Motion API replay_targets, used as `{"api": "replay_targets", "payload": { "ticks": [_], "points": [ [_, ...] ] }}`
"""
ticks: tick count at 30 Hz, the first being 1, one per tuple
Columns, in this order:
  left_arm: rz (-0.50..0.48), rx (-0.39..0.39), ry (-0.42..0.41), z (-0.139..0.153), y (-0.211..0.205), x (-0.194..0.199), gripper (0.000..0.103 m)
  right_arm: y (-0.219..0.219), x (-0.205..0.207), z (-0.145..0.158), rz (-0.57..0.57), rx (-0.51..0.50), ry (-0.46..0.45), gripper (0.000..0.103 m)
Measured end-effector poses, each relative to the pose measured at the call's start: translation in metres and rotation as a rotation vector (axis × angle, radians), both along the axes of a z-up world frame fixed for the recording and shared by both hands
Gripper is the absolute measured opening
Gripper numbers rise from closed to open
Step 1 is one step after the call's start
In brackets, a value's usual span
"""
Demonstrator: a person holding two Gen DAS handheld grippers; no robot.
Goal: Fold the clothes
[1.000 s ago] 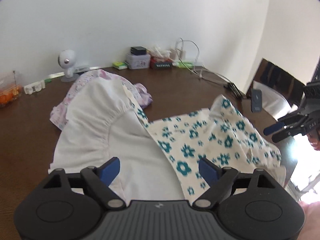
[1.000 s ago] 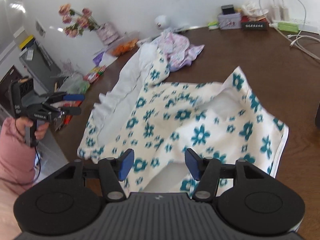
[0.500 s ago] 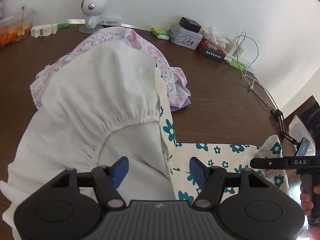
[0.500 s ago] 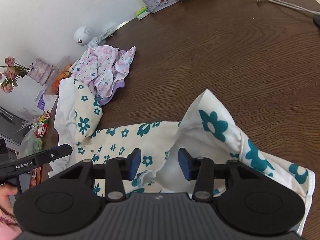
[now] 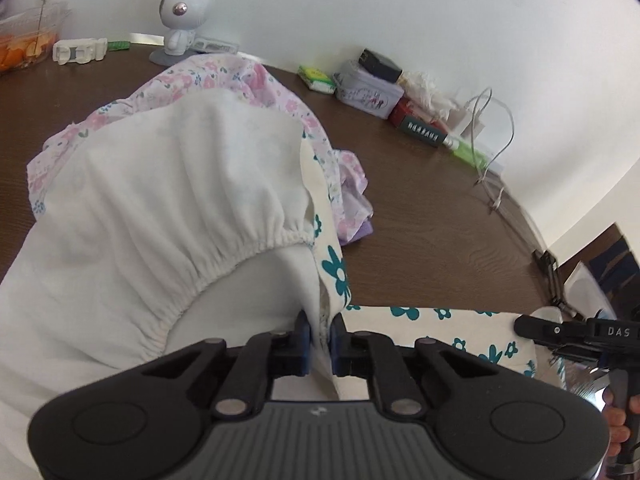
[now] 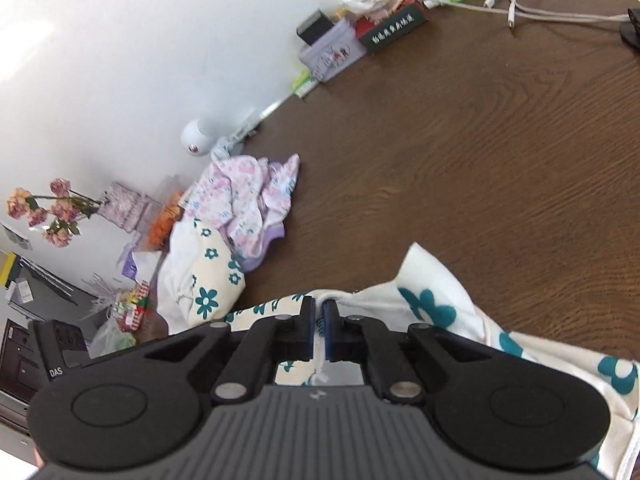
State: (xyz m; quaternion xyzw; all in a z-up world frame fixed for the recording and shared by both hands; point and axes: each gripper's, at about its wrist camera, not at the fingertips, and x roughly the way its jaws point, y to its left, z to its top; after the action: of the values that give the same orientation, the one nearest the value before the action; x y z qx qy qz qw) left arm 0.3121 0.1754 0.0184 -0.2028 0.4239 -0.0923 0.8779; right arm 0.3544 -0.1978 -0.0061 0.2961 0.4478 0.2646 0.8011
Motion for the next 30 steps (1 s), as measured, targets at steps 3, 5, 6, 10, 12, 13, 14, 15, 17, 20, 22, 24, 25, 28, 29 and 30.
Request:
{"api": "replay_targets", "payload": {
  "ticks": [3,5,6,10,12,13,14,15,17,20,22,24,25,28,29,30],
  "points": [
    [0.065,-0.088,-0.02,-0.008,0.002,0.006,0.008,-0.008,0.012,0.003,-0.056,-0.004,-0.028,0.004],
    [0.099,-0.113,-0.022,-0.015,-0.001,0.011,0.008,-0.006,0.02,-0.003,-0.073,-0.038,-0.029,0.004],
    [0.113,-0.119,-0.032,-0.018,-0.003,0.013,0.008,-0.005,0.023,-0.004,-0.076,-0.043,-0.035,0.004],
    [0.15,-0.164,-0.037,-0.025,0.001,0.019,0.012,-0.001,0.031,-0.012,-0.091,-0.063,-0.061,0.004],
    [0.154,-0.186,-0.04,-0.025,0.004,0.019,0.019,-0.001,0.035,-0.017,-0.088,-0.077,-0.047,0.004],
    [0.156,-0.191,-0.043,-0.024,0.005,0.017,0.032,-0.002,0.036,-0.019,-0.074,-0.064,-0.037,0.007],
    [0.148,-0.188,-0.045,-0.021,0.007,0.014,0.049,-0.005,0.037,-0.02,-0.066,-0.048,-0.026,0.009],
    [0.131,-0.181,-0.046,-0.016,0.009,0.01,0.054,-0.009,0.036,-0.019,-0.069,-0.028,-0.013,0.019],
    [0.098,-0.167,-0.05,-0.007,0.012,0.001,0.057,-0.021,0.027,-0.009,-0.062,0.011,-0.015,0.046],
    [0.008,-0.076,-0.066,0.014,0.009,-0.02,0.062,-0.036,-0.003,0.026,0.012,-0.039,-0.125,0.058],
    [-0.074,0.028,-0.088,0.028,-0.005,-0.033,0.064,-0.045,-0.031,0.048,0.051,-0.145,-0.211,0.074],
    [-0.159,0.12,-0.109,0.04,-0.028,-0.043,0.065,-0.053,-0.059,0.061,0.072,-0.306,-0.278,0.075],
    [-0.199,0.156,-0.12,0.043,-0.042,-0.046,0.065,-0.055,-0.071,0.063,0.078,-0.386,-0.293,0.075],
    [-0.311,0.236,-0.141,0.05,-0.088,-0.05,0.065,-0.065,-0.098,0.053,0.085,-0.565,-0.302,0.075],
    [-0.351,0.241,-0.144,0.051,-0.105,-0.05,0.064,-0.069,-0.104,0.047,0.083,-0.594,-0.291,0.075],
    [-0.387,0.241,-0.149,0.052,-0.123,-0.047,0.064,-0.073,-0.111,0.041,0.083,-0.61,-0.281,0.074]
  ]
}}
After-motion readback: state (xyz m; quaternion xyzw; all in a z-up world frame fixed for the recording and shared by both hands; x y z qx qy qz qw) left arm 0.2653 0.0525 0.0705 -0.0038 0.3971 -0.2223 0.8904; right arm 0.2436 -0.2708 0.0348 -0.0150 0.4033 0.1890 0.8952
